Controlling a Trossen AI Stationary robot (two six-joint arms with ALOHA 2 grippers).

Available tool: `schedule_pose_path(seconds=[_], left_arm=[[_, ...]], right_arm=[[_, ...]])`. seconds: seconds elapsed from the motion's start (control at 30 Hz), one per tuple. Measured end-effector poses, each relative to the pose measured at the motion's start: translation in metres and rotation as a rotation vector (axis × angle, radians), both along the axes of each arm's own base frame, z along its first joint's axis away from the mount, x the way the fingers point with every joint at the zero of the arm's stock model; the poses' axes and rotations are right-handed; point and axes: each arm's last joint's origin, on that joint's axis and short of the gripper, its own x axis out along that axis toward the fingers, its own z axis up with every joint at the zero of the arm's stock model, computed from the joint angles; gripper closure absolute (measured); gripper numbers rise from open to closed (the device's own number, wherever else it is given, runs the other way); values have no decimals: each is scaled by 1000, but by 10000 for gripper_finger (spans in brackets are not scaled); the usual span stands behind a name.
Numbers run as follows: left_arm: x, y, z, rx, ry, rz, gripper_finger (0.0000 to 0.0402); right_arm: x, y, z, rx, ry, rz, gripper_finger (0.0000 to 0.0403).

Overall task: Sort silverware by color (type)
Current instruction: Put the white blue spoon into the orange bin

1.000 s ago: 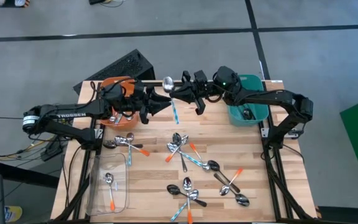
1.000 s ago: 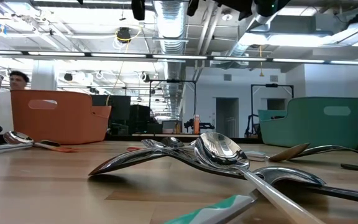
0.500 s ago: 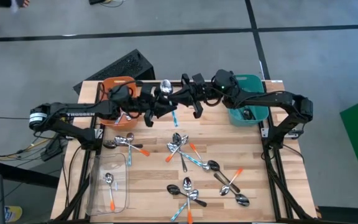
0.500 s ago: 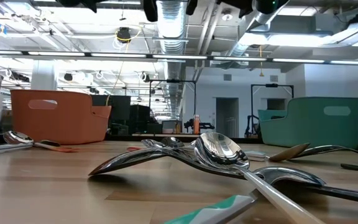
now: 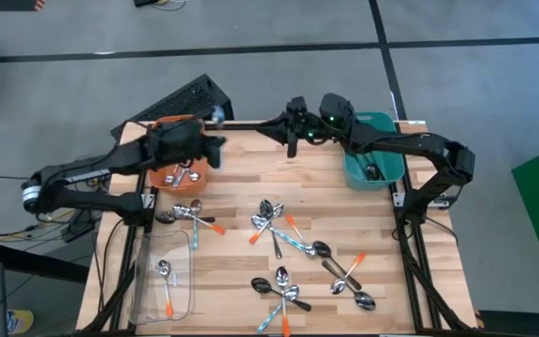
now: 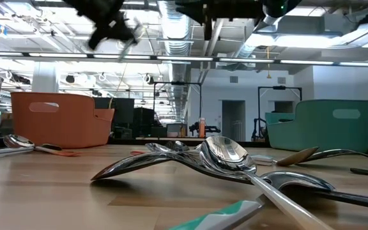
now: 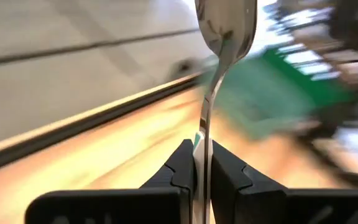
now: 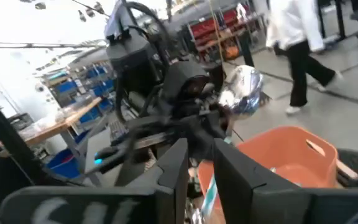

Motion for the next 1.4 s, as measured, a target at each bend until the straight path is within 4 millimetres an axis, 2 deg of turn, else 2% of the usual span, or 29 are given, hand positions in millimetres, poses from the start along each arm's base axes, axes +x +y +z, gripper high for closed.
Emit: schedule_pose_path(seconds=[0.13,0.27,0.43,0.63,0.7,0.8,0.93,1.03,1.13,1.23,1.4], left_arm=[[-28,12,-17,-114,201,214,392],[-43,22,-34,-242,345,329,382],[-52,30,-47,-338,463,413,332],[-53,35,-52,-364,507,452,260],[-52,37,-51,-343,502,428,245],[-44,37,-46,-292,454,292,237],[-32,32,-31,-193,306,147,236],[-23,23,-18,-91,208,66,235],[-15,13,-9,-14,138,-12,235],[-8,3,-3,36,96,-83,235],[1,-15,0,78,70,-191,235]], right_arm=[[0,-1,-5,18,48,13,299],[0,-1,-15,56,152,-18,299],[-5,-2,-39,82,396,-155,295],[-22,-2,-69,252,728,-221,290],[-26,1,-74,266,803,-233,290],[-30,9,-80,286,889,-217,290],[-34,21,-91,312,1010,-194,290],[-35,36,-106,341,1076,-171,290],[-32,55,-112,347,1096,-143,290],[-30,75,-118,281,1112,-141,290],[-20,116,-124,26,1069,-75,290]])
